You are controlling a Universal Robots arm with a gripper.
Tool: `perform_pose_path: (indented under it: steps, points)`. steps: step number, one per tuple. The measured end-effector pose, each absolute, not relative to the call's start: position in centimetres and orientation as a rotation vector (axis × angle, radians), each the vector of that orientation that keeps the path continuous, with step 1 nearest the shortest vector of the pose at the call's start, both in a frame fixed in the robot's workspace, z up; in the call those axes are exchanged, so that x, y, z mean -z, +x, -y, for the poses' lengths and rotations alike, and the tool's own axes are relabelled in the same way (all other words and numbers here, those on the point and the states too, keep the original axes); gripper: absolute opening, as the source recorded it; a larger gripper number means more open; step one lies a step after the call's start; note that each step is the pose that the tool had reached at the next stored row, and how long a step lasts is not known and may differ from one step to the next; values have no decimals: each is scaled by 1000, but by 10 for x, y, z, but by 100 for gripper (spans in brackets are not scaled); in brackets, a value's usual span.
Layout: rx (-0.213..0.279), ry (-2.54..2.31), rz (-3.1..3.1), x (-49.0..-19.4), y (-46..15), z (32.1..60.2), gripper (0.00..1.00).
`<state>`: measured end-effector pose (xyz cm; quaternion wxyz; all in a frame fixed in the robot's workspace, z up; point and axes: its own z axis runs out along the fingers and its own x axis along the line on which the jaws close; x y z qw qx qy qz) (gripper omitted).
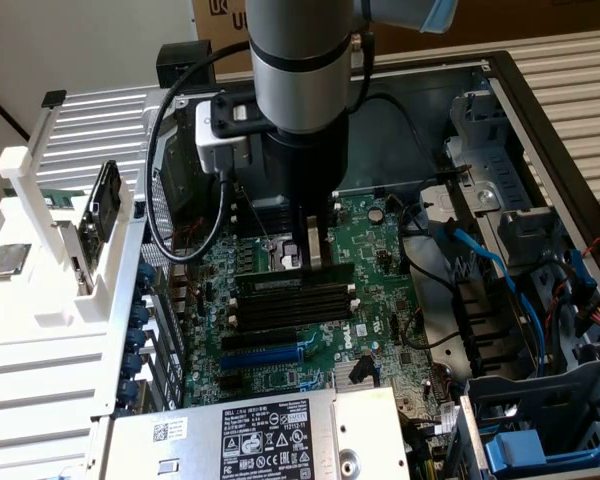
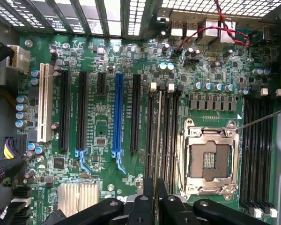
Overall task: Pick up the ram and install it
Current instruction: 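Insert the ram into the slot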
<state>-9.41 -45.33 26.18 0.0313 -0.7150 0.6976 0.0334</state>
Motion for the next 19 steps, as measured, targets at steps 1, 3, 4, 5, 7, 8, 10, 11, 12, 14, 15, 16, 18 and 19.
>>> perform_pose_path:
  steps: [1, 3, 4, 5, 7, 8, 10, 11, 12, 14, 15, 16, 18, 19]
  points:
    - [-113, -2215, -2144, -261, -93, 453, 14]
    - [-124, -2229, -2139, -261, -92, 453, 14]
    - [-127, -2235, -2136, -261, -91, 453, 14]
    - [-128, -2240, -2132, -261, -91, 453, 14]
    - [-127, -2247, -2127, -261, -91, 452, 14]
    - [-125, -2250, -2126, -261, -91, 451, 14]
    - [-118, -2258, -2126, -261, -91, 449, 14]
    - [-114, -2262, -2126, -261, -91, 447, 14]
    - [-110, -2265, -2127, -261, -91, 446, 14]
    - [-103, -2273, -2127, -261, -91, 445, 14]
    - [-103, -2276, -2124, -261, -91, 445, 14]
    - [-104, -2278, -2122, -261, -91, 446, 14]
    - [-104, -2280, -2121, -260, -91, 446, 14]
    - [-104, -2280, -2120, -260, -91, 447, 14]
